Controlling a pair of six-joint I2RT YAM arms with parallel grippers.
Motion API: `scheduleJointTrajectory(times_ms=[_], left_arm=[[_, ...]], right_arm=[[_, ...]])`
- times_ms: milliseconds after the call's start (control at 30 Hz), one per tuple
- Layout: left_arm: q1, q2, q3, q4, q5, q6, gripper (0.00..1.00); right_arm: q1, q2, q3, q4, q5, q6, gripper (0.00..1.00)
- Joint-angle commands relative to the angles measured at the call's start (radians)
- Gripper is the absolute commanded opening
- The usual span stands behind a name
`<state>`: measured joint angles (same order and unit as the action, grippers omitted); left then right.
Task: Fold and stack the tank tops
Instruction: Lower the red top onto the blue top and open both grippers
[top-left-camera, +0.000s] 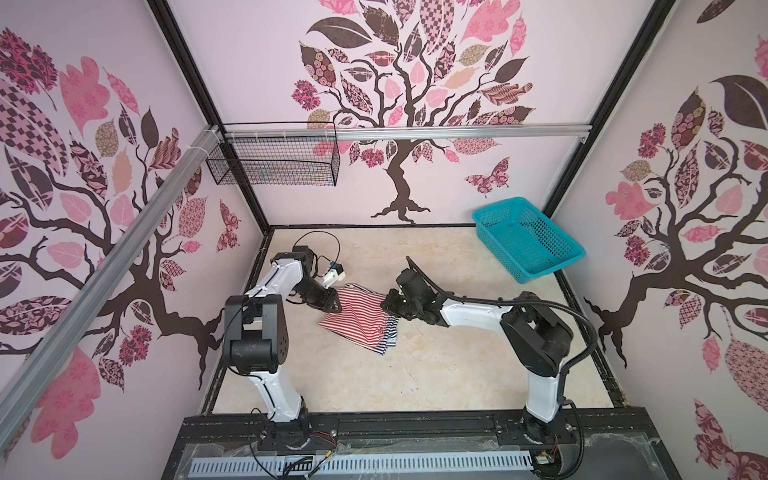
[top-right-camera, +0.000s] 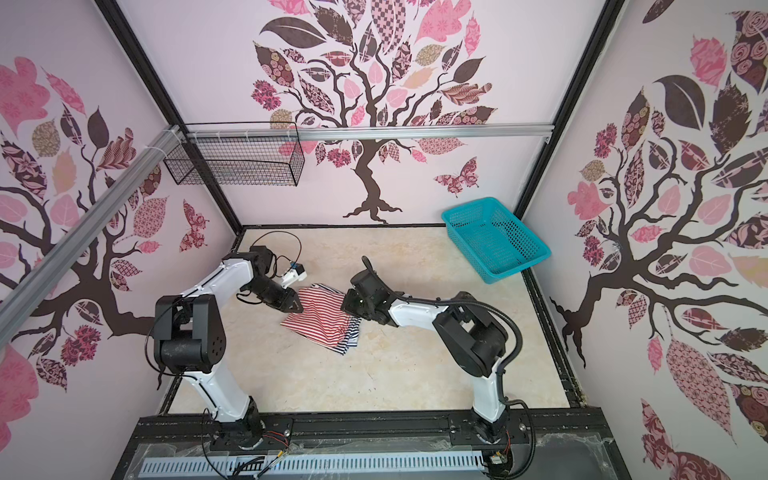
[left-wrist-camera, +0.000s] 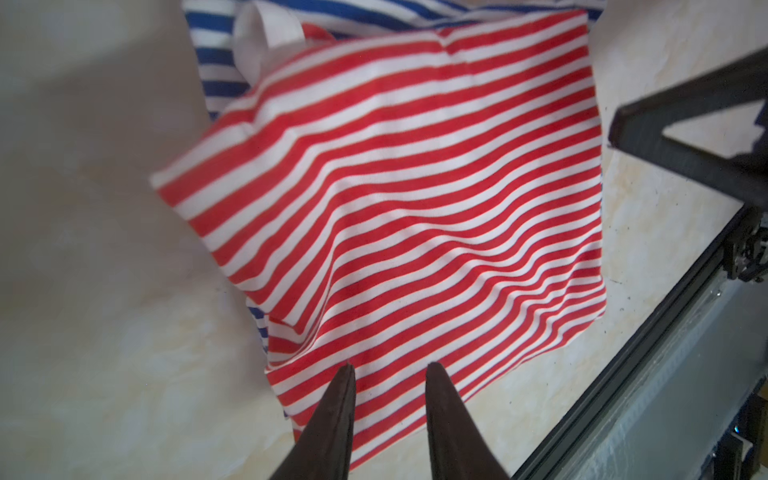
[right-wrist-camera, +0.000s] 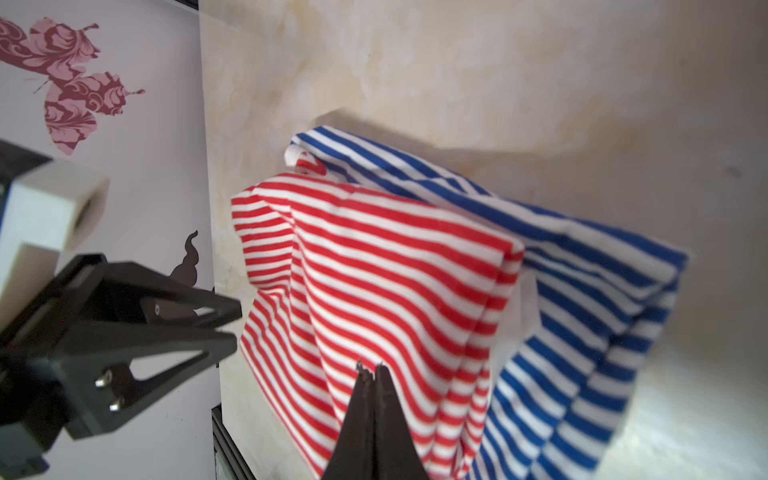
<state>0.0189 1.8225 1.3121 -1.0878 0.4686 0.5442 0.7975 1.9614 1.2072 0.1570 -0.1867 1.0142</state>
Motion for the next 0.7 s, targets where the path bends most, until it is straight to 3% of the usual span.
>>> scheduleJointTrajectory(times_ms=[0,200,500,667], left_arm=[[-0.014,0.027,-0.038,0.007,0.032,0.025,0.31],[-0.089,0.033,-0.12,0.05,-0.062,0.03,0.3],[-0.222,0.09,-0.172,0.074,-0.101,-0.019,0.32],[-0.227,0.014,-0.142,0.076,-0.077,-0.063,0.38]], right_arm=[[0.009,0.077,0.054,0.036,-0.098,0.023,0.05],[-0.054,0.111,0.026,-0.071,-0.048,0.039,0.05],[-0.186,0.116,0.114,-0.234,-0.031,-0.095,0.08],[-0.174,-0.013,0.08,-0.194,-0.083,-0.144,0.18]])
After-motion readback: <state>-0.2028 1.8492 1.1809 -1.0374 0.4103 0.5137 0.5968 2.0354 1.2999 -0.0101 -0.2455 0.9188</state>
